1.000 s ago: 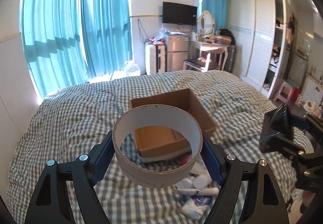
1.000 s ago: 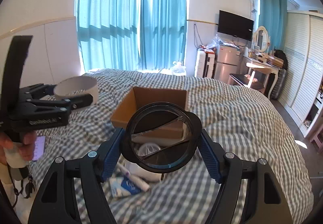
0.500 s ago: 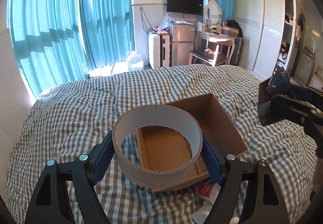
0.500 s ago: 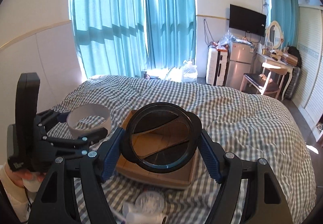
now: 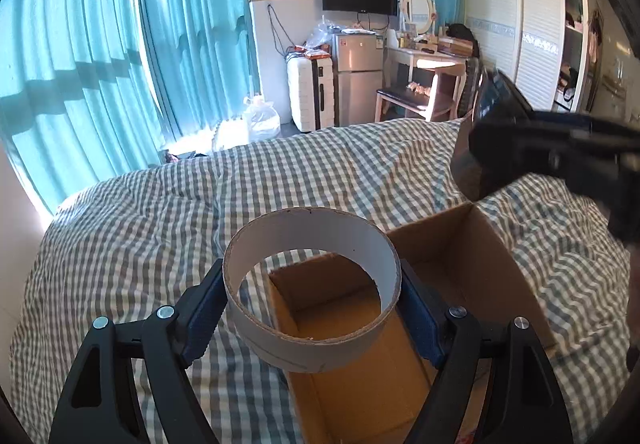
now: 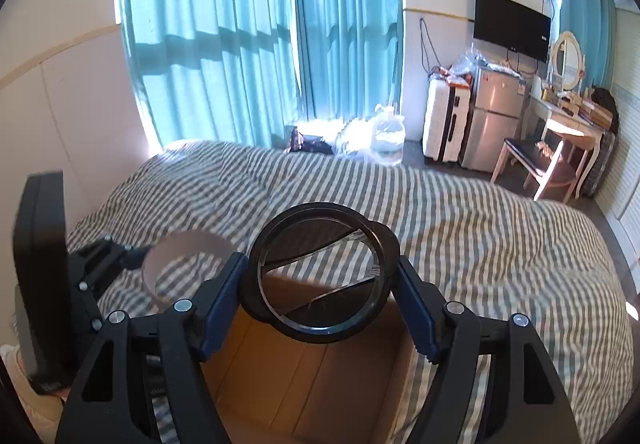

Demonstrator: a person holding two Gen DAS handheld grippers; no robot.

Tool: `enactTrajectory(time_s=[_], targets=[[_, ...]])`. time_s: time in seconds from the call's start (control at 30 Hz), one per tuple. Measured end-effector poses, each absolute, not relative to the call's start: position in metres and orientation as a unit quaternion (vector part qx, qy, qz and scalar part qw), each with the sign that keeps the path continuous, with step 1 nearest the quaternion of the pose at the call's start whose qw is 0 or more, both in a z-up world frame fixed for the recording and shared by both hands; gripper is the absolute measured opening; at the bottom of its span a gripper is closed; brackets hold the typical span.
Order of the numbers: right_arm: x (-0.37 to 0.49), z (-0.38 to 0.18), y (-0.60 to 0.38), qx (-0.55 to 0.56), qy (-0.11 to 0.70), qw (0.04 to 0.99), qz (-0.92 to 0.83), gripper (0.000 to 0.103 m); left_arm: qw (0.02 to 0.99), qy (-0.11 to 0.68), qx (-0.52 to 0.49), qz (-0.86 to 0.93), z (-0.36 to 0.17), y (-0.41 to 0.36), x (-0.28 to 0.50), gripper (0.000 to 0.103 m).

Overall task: Organize objects
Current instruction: 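Lower both tape rolls into the cardboard box and open both grippers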

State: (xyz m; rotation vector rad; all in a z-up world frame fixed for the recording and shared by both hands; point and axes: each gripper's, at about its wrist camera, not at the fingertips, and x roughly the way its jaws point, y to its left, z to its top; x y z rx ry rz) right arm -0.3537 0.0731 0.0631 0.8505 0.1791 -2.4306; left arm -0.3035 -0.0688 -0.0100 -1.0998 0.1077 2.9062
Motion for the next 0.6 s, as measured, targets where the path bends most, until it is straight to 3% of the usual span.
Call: enactTrajectory(time_s=[0.27,0.6], targets=[[-0.365,0.012,0.085,0.37,0.055,0.297,-0.879,0.072,0.046,0.004,-0.392,0.919,-0.045,-0.073,-0.315,0.081],[-0.37,-0.027,0.09,0.401,0.069,0.274,-0.872,0.072,0.053,0.032,-0.402,0.913,-0.066,-0.06,-0.317,0.082]])
